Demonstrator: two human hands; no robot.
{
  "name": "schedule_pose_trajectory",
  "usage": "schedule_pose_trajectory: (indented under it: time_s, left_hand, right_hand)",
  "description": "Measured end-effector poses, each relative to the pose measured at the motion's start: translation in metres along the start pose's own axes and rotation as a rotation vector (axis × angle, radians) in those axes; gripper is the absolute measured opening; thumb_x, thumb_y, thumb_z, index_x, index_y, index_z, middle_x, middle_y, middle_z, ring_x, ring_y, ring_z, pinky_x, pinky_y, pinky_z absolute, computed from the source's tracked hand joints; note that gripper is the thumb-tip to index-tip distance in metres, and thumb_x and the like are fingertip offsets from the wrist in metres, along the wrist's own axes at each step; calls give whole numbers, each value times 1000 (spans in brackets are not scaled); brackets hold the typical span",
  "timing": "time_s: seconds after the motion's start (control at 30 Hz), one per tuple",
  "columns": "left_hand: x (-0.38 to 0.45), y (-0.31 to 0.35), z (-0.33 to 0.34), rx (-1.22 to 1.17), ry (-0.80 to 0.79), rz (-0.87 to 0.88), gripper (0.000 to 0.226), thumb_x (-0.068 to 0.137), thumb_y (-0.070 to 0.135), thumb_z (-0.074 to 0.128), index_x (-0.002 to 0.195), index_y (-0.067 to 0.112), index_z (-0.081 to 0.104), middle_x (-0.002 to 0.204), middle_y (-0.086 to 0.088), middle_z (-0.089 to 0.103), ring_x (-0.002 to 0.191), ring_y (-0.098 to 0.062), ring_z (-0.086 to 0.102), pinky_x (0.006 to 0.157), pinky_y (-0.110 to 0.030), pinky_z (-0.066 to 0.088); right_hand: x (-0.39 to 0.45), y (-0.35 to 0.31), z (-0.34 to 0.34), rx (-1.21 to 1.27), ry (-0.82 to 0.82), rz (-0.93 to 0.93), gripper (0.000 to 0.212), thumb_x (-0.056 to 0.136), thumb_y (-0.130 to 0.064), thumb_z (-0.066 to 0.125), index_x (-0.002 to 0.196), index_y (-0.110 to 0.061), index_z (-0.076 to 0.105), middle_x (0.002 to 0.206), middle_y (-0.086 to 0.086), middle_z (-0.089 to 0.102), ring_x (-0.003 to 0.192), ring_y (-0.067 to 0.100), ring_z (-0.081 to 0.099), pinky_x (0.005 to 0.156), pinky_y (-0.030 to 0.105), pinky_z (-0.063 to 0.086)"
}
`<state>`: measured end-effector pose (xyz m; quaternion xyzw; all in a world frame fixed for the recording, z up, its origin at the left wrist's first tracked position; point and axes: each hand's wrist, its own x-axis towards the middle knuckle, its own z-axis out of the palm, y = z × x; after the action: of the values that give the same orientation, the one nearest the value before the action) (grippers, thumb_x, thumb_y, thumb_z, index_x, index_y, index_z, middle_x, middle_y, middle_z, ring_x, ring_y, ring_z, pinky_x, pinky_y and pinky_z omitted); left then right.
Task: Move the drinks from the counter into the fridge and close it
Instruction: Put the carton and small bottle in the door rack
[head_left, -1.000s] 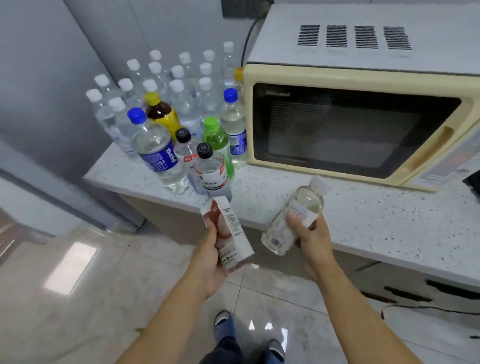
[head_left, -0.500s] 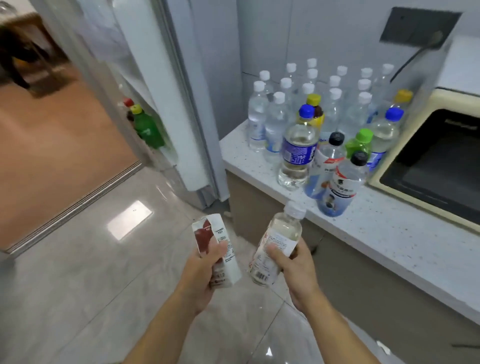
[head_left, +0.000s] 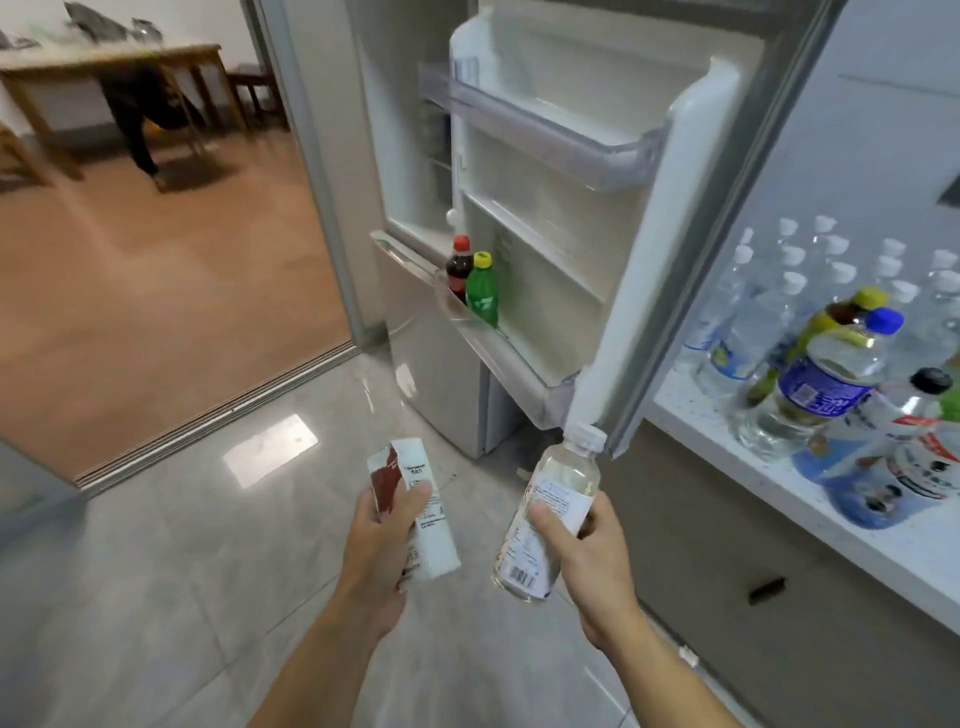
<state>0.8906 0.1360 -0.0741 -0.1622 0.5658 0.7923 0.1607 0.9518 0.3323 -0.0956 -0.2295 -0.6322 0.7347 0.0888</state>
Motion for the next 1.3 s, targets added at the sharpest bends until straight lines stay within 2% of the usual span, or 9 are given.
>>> schedule_pose_trajectory:
  time_s: [0.1, 0.2, 0.3, 0.47, 0.63, 0.9, 1.0, 1.13, 1.3]
  left_hand:
    - [23, 15, -5, 87, 12, 38, 33, 89, 19, 70, 118, 12, 57, 90, -10, 73, 63, -17, 65, 48, -27, 51]
    - [50, 28, -1, 128, 14, 53, 28, 85, 19, 73, 111, 16, 63, 95, -6, 75, 82, -25, 73, 74, -45, 61]
    - [77, 45, 7, 143, -11, 113, 31, 82, 14, 77, 107, 22, 61, 98, 2, 75, 84, -17, 73, 68, -36, 60]
    - [119, 85, 35, 181, -179, 249, 44, 74, 8, 82, 110, 8, 56, 89, -10, 62, 80, -19, 65, 66, -26, 57]
    - [165, 125, 75, 325, -312, 364, 55, 63, 21, 88, 111, 21, 60, 90, 0, 73, 84, -15, 72, 70, -30, 59]
    - [248, 168, 134, 647, -500, 589, 68, 61, 24, 90, 118, 32, 53, 105, 18, 67, 100, -5, 66, 86, -32, 57]
    - [270, 172, 150, 860, -518, 658, 72, 58, 36, 91, 114, 42, 45, 99, 30, 62, 98, -2, 63, 84, -27, 52]
    - [299, 169, 160, 1147, -633, 691, 65, 60, 36, 90, 110, 31, 48, 95, 10, 64, 88, -17, 61, 67, -26, 42]
    - [324, 169, 170, 1360, -849, 722, 47, 60, 25, 92, 78, 24, 49, 78, -1, 60, 77, -26, 59, 60, -33, 38]
  right_hand:
    - [10, -11, 22, -44, 7, -66, 42, 77, -22, 85, 111, -26, 61, 99, -6, 74, 90, 11, 73, 67, 21, 57]
    - [24, -22, 39, -84, 30, -149, 45, 75, -19, 86, 112, -25, 61, 98, -9, 73, 88, 9, 72, 67, 19, 56]
    - [42, -36, 53, -106, 63, -262, 50, 72, -21, 88, 112, -29, 59, 100, -11, 71, 89, 6, 71, 70, 18, 56]
    - [75, -66, 72, -128, 136, -461, 56, 70, -22, 88, 114, -32, 55, 102, -19, 67, 93, 0, 66, 75, 10, 51]
    - [115, -90, 76, -174, 193, -511, 64, 68, -30, 87, 115, -48, 47, 115, -16, 60, 112, 10, 59, 94, 32, 51]
    - [170, -103, 92, -247, 396, -601, 70, 69, -26, 84, 116, -57, 42, 117, -29, 53, 113, -5, 53, 88, 4, 39]
    - [192, -101, 99, -279, 418, -555, 70, 71, -17, 83, 117, -51, 42, 113, -34, 52, 109, -9, 53, 86, 2, 39]
    - [217, -94, 106, -340, 474, -413, 73, 71, -10, 84, 110, -53, 40, 108, -30, 56, 99, -15, 56, 81, 0, 39]
    - [237, -83, 105, -469, 542, -185, 73, 70, -5, 84, 110, -44, 37, 108, -9, 61, 97, 8, 63, 83, 19, 53]
